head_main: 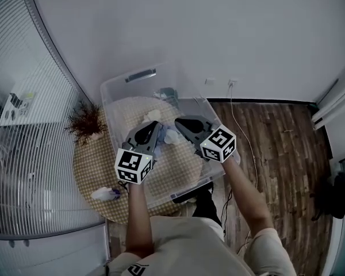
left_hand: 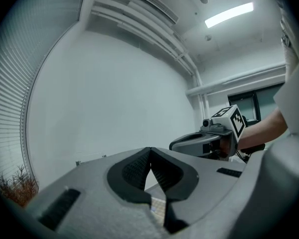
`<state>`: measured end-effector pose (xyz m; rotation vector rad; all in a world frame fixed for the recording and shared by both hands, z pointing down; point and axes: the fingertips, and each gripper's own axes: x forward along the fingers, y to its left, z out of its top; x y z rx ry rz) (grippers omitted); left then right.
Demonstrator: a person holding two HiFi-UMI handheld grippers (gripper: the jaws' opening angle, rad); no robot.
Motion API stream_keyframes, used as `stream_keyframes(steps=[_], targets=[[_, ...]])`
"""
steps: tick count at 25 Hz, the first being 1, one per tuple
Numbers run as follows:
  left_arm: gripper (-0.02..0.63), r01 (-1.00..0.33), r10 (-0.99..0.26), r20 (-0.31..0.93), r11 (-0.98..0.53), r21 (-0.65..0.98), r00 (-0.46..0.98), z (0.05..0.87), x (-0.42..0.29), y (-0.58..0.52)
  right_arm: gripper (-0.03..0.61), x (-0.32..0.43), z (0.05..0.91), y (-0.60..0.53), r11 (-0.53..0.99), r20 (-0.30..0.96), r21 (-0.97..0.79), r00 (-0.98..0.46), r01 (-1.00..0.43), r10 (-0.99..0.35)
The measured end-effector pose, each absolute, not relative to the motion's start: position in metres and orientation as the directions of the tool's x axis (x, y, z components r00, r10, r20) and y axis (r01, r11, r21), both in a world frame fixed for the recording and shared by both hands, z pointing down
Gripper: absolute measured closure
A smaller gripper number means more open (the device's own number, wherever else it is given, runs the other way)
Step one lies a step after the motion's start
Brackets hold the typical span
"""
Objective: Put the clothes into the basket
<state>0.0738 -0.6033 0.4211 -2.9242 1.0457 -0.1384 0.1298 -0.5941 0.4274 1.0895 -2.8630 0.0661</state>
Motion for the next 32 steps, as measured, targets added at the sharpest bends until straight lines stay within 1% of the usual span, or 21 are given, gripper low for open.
stream_keyframes(steps=[7,18,24,32], targets=[[0.603,-0.603,-0.607,0.085,-0.795,-0.068,0.790,0.425,0.078,-0.591,0.560,0.135,0.430,-0.584,0.727,0.100,-0.010,-0.724,-0.686,-0.682],[0.603,-0.587,-0.591,0.066,-0.806,-0.072,0.804,0.420,0.069,-0.587,0.560,0.132,0.435,-0.583,0.715,0.116,-0.013,-0.711,-0.699,-0.693],[0.603,-0.575,-0.580,0.061,-0.814,-0.080,0.812,0.417,0.069,-0.585,0.560,0.130,0.430,-0.581,0.712,0.084,-0.037,-0.712,-0.701,-0.697],[0.603,-0.576,-0.580,0.066,-0.814,-0.072,0.812,0.423,0.070,-0.583,0.560,0.127,0.434,-0.578,0.715,0.110,0.004,-0.711,-0.699,-0.695]])
